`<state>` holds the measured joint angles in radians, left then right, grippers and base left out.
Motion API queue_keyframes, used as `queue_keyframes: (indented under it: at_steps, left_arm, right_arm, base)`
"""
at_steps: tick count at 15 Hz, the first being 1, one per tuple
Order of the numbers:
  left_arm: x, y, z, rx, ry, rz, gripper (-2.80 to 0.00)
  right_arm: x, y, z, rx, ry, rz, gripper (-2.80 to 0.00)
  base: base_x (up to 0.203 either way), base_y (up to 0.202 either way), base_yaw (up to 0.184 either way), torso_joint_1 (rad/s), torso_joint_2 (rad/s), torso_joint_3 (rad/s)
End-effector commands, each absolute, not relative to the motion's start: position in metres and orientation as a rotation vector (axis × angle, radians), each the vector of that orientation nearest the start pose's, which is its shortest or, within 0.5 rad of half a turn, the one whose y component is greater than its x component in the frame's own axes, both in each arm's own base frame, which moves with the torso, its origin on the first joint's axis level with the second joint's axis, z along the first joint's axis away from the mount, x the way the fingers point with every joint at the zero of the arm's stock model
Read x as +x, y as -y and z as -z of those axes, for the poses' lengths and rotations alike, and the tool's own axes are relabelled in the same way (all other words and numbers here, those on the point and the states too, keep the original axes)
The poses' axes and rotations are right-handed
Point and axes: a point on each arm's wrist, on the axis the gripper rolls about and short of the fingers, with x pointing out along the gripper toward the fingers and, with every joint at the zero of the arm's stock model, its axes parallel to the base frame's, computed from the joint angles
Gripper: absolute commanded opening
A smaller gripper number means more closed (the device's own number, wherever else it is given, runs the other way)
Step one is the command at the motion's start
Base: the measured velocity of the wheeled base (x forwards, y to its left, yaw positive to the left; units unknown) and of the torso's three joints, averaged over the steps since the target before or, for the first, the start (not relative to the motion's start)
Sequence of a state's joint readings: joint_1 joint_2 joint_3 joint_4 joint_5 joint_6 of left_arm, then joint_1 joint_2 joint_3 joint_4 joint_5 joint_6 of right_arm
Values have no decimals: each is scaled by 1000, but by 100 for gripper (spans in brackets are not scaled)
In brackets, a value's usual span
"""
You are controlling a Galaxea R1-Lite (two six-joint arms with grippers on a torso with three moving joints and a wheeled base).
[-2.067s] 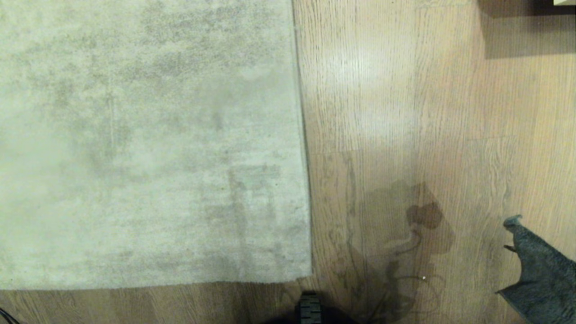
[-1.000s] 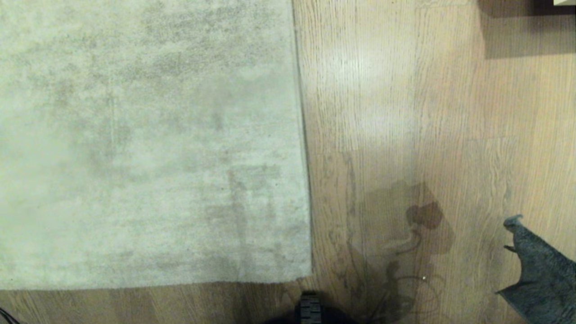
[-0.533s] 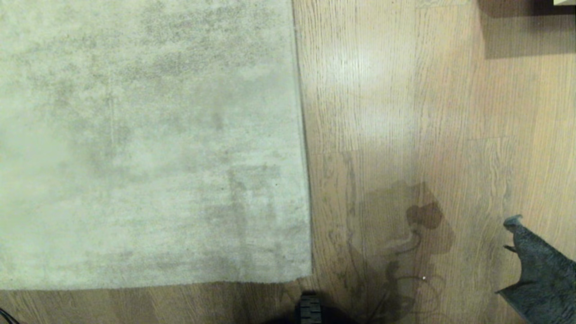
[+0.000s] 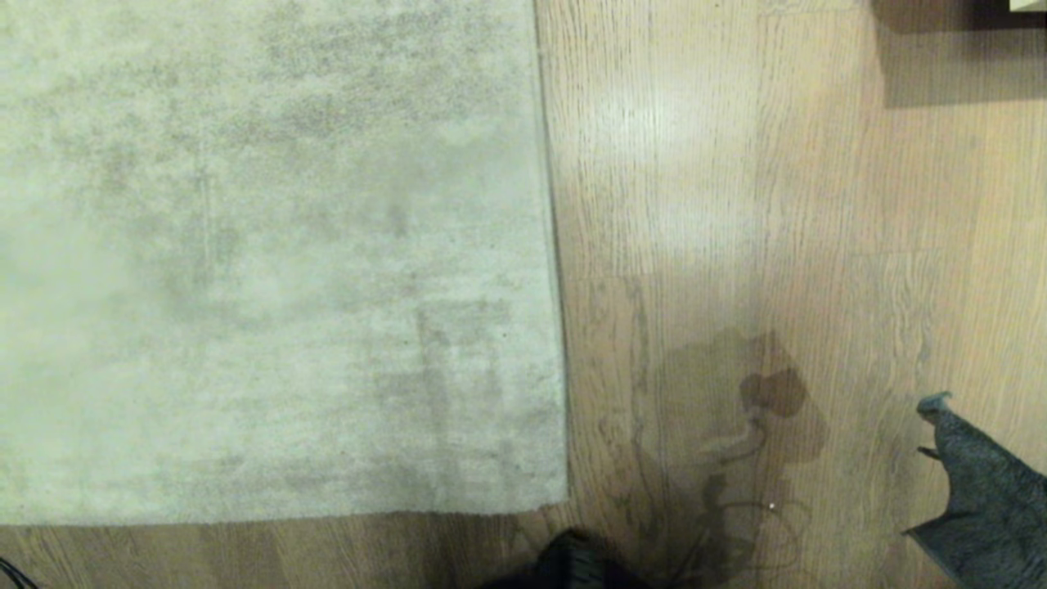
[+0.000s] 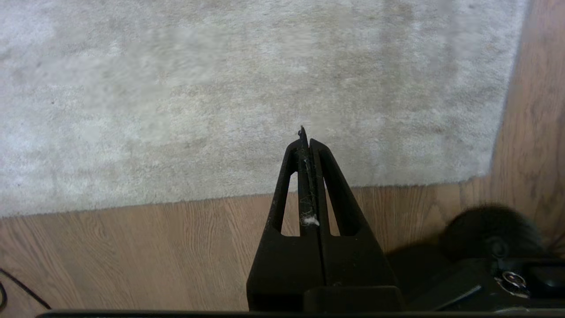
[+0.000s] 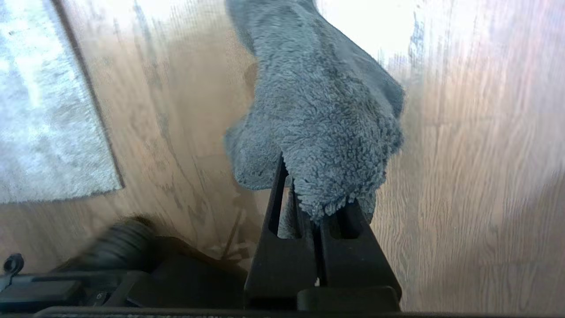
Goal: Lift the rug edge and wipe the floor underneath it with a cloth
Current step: Put down the rag
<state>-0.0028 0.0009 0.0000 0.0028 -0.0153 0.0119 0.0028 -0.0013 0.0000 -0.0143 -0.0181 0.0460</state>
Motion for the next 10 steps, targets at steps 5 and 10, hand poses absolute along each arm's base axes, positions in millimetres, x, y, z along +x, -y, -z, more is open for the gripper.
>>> queue_keyframes:
  at_steps: [5, 10]
  left_arm:
    - [-23, 0, -75, 14, -4, 18, -280]
    - [-23, 0, -75, 12, -4, 18, -280]
  right_arm:
    - [-23, 0, -77, 46, 16, 15, -280]
    - [-23, 0, -77, 45, 17, 15, -280]
  base:
    - [4, -91, 5, 2, 2, 2]
    - [0, -194, 3, 2, 6, 1]
